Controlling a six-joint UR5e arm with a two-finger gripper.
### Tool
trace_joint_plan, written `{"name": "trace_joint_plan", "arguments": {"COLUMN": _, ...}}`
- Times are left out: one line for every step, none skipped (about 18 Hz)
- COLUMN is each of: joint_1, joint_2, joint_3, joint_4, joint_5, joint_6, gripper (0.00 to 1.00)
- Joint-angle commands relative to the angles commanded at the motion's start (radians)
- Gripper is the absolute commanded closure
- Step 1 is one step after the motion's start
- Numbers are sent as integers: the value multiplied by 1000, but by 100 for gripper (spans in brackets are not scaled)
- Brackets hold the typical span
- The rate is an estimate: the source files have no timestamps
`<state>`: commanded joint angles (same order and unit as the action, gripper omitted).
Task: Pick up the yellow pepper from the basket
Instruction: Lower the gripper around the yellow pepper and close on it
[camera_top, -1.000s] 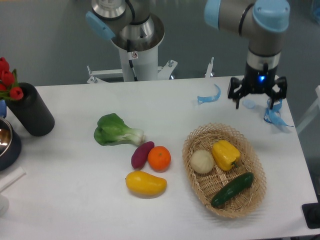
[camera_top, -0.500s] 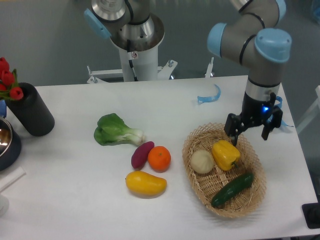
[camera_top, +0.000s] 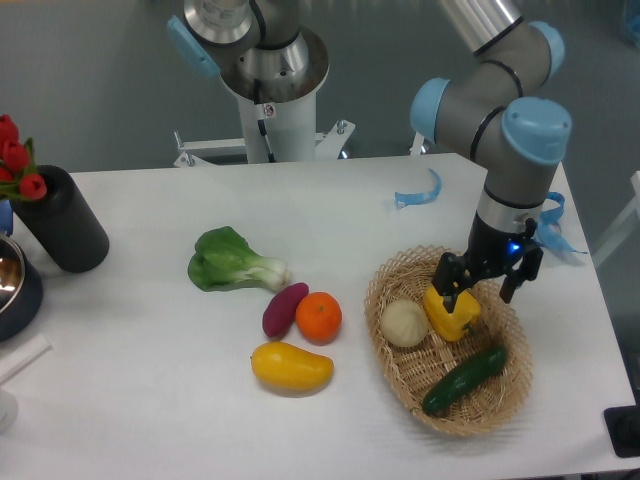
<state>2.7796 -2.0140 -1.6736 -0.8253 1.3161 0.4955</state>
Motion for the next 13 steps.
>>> {"name": "trace_joint_plan", "arguments": {"joint_1": 0, "joint_2": -3, "joint_3": 2, "joint_4": 2, "joint_5": 2, "joint_6": -2, "gripper": 0}}
{"name": "trace_joint_plan", "arguments": {"joint_1": 0, "joint_2": -5, "joint_3": 2, "joint_4": 2, "joint_5": 2, "joint_6": -2, "gripper": 0}}
{"name": "trace_joint_plan", "arguments": {"joint_1": 0, "joint_2": -8, "joint_3": 2, "joint_4": 2, "joint_5": 2, "joint_6": -3, "gripper": 0}}
{"name": "trace_joint_plan", "arguments": {"joint_1": 0, "joint_2": -12, "joint_3": 2, "joint_4": 2, "joint_5": 2, "joint_6": -3, "gripper": 0}}
{"name": "trace_joint_plan", "arguments": {"joint_1": 0, "joint_2": -15, "joint_3": 0, "joint_4": 2, "joint_5": 2, "joint_6": -3, "gripper": 0}}
{"name": "trace_joint_plan", "arguments": {"joint_1": 0, "joint_2": -17, "joint_3": -3, "joint_4": 2, "joint_5": 2, "joint_6": -3, "gripper": 0}}
{"name": "trace_joint_plan", "arguments": {"joint_1": 0, "joint_2": -18, "joint_3": -6, "joint_4": 3, "joint_5": 2, "joint_6": -5, "gripper": 0}}
{"name": "trace_joint_plan", "arguments": {"joint_1": 0, "joint_2": -25, "joint_3": -11, "joint_4": 5, "joint_5": 3, "joint_6": -5, "gripper": 0}}
{"name": "trace_joint_plan", "arguments": {"joint_1": 0, "joint_2": -25, "joint_3": -12, "joint_4": 15, "joint_5": 2, "joint_6": -8, "gripper": 0}}
{"name": "trace_joint_plan", "arguments": {"joint_1": 0, "joint_2": -28, "joint_3": -17, "joint_4": 24, "joint_5": 2, "joint_6": -8, "gripper": 0}}
{"name": "trace_joint_plan", "arguments": {"joint_1": 0, "joint_2": -32, "joint_3": -20, "joint_4": 31, "joint_5": 2, "joint_6": -8, "gripper": 0}}
{"name": "trace_joint_plan", "arguments": {"joint_1": 0, "joint_2": -37, "joint_3": -24, "joint_4": 38, "joint_5": 2, "joint_6": -8, "gripper": 0}}
{"name": "trace_joint_plan", "arguments": {"joint_1": 0, "joint_2": -37, "joint_3": -26, "joint_4": 38, "joint_5": 3, "joint_6": -8, "gripper": 0}}
